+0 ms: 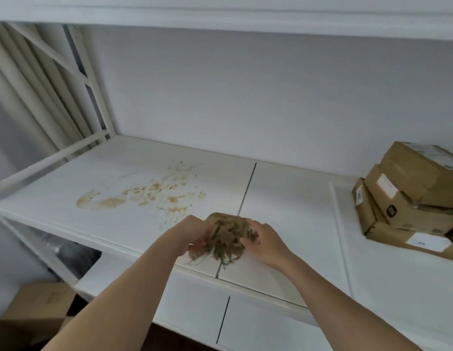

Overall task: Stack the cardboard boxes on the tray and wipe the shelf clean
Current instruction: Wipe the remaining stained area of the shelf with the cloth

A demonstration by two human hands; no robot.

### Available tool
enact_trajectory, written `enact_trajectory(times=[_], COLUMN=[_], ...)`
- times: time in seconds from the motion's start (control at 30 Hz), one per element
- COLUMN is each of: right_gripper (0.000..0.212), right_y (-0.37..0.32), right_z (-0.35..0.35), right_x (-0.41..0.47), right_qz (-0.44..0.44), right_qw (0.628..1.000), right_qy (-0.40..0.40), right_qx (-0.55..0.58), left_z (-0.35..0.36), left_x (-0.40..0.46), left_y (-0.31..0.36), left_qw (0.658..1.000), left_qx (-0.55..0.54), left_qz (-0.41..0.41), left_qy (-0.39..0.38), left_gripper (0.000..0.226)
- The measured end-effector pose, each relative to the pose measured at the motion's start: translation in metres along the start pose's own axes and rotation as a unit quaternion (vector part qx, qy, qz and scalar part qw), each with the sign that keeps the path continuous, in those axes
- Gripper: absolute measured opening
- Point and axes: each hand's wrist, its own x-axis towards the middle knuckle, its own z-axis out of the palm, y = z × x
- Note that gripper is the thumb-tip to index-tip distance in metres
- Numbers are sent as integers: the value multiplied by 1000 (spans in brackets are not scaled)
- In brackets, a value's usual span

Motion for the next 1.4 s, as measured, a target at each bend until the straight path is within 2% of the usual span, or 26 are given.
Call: enact_trajectory(times=[0.07, 0.13, 0.23, 0.33, 0.43, 0.57, 0.63, 0.7, 0.8, 0.87, 0.97, 1.03, 1.1, 1.2, 1.27, 1.33, 1.4], right_gripper=[43, 4, 14, 9, 12, 12, 14, 22, 42, 42, 11, 11, 9, 9, 14, 21, 30], right_y=[-5, -11, -22, -45, -76, -113, -121, -127, -135, -141, -155, -170, -183, -188, -173, -155, -142], right_z=[5, 6, -2, -21, -38, -59, -64, -62, -47, -26, 8, 19, 23, 27, 34, 41, 52], right_x=[14, 30, 56, 77, 88, 95, 101, 102, 103, 104, 113, 119, 122, 107, 93, 80, 71], right_qz=[-17, -23, -34, -59, -70, -84, -60, -24, 22, 25, 12, 25, 26, 11, 55, 147, 227], right_qw=[999, 995, 997, 998, 989, 980, 976, 978, 973, 973, 980, 977, 953, 890, 886, 920, 930], right_qy=[-20, -30, -10, 26, 21, 58, 73, 40, -80, -103, -6, 97, 230, 412, 431, 347, 269], right_qx=[-44, -93, -71, 26, 127, 169, 195, 201, 215, 205, 199, 189, 197, 195, 163, 106, 101], left_z=[3, 1, -12, -26, -39, -59, -70, -81, -102, -116, -143, -165, -184, -193, -186, -174, -165], left_x=[-2, -1, 3, 7, 12, 20, 24, 29, 36, 37, 38, 43, 48, 51, 54, 58, 66], left_y=[0, 5, 21, 33, 39, 49, 52, 53, 56, 58, 53, 46, 41, 38, 34, 27, 21], left_qw=[999, 996, 991, 993, 995, 994, 993, 989, 979, 968, 965, 968, 965, 952, 945, 945, 951], left_qx=[50, 86, 122, 103, 85, 44, -12, -59, -131, -176, -172, -137, -111, -85, -62, -8, 26], left_qz=[-1, -5, 11, 42, 56, 92, 114, 131, 153, 170, 191, 203, 223, 236, 207, 185, 182], left_qy=[-21, -39, -55, -28, -21, -32, -40, -39, -45, -58, -50, -51, -83, -176, -245, -271, -248], left_gripper=[9, 7, 11, 27, 40, 15, 15, 15, 16, 18, 21, 23, 22, 21, 21, 21, 19])
